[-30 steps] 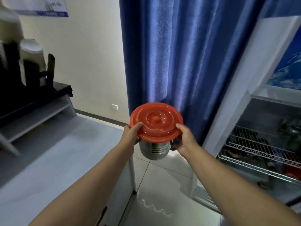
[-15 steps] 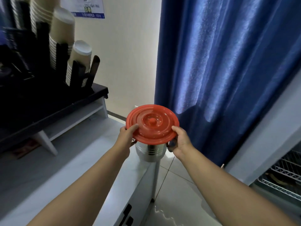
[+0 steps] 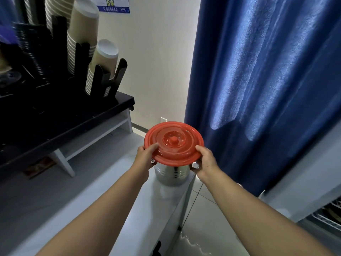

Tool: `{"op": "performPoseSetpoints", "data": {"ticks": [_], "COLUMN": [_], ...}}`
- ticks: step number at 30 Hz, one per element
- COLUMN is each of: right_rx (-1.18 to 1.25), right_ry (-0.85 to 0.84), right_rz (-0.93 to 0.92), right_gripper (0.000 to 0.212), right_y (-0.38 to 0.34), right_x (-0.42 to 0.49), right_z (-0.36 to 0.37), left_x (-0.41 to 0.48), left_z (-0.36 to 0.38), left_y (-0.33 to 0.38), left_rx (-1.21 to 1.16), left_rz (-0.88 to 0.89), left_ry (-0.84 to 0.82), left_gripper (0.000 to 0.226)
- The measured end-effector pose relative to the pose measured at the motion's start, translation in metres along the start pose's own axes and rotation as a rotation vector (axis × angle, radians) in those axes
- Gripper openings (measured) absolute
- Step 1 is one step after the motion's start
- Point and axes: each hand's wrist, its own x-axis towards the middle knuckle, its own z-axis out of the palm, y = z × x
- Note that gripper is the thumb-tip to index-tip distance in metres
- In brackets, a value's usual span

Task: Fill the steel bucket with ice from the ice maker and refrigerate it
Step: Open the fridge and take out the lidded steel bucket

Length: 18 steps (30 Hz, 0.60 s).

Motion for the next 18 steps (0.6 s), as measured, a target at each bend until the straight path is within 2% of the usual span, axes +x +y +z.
{"op": "performPoseSetpoints", "data": {"ticks": [10,13,15,18], "right_rx": [-0.045,-0.065,-0.077,-0.118], "right_ry": [-0.039,-0.066,-0.073,-0.06], "right_rz": [-0.001,-0.001,0.002,-0.026], "right_gripper": [0.03,0.02,0.016,0.03], "right_y": [-0.003,-0.004,-0.006,-0.011], "right_x": [0.005,0.005,0.006,0.003], "right_z": [-0.002,-0.006,-0.009,-0.012], "left_x": [0.008,0.007,0.006,0.006], "left_z": [-0.001,0.0,0.001,0.003], "left_y": [0.0,0.001,0.001,0.004], "left_rx": [0.053,0.103,0.13,0.275], "left_rz": [0.024,0.081,0.105,0.135], "left_ry": [0.011,0.038,0.068,0.203], "left_gripper": [0.039,0.035,0.04,0.063]}}
